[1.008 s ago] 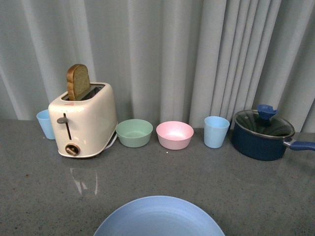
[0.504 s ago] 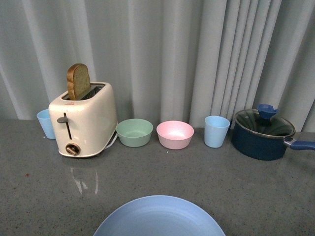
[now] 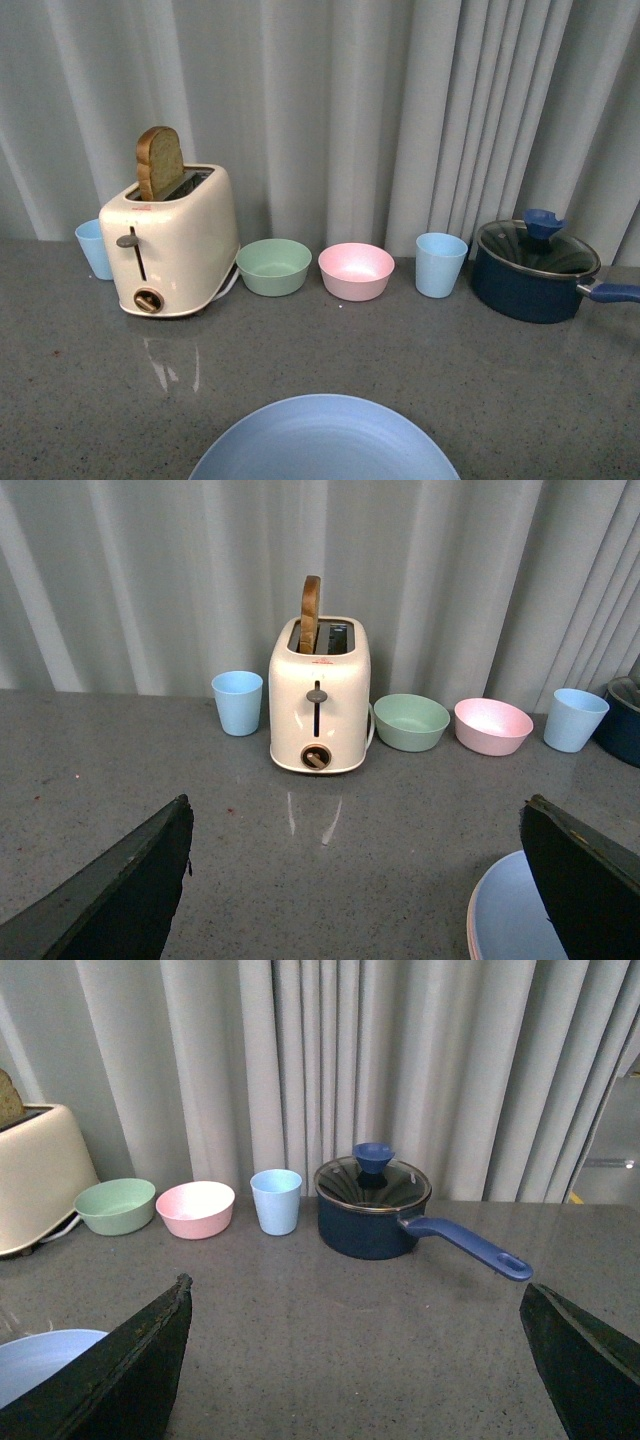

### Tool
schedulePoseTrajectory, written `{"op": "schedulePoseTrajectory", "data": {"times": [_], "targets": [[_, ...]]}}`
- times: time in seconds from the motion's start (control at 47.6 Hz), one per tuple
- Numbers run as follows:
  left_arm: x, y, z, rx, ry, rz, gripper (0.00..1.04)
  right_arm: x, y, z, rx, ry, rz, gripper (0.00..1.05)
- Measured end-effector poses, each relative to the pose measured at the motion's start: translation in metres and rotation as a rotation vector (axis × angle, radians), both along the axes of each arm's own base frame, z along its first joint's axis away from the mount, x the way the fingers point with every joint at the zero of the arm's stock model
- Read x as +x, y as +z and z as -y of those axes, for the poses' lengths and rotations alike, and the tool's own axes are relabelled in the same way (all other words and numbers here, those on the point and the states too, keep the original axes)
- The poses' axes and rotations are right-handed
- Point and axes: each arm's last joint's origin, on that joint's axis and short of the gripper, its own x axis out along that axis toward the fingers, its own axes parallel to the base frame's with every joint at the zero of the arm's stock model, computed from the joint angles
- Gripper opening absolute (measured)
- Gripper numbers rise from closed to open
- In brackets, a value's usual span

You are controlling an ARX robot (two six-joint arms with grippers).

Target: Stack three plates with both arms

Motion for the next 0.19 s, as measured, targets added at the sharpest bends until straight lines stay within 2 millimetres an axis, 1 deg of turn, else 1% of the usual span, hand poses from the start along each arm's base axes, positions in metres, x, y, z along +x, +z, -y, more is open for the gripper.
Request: {"op": "schedulePoseTrajectory", "data": {"times": [0.189], "targets": [[0.0000,0.0000,0.0000,0.000,0.000,0.000,0.98,0.0000,0.0000,0.0000,0.000,0.000,0.000,0.97]]}}
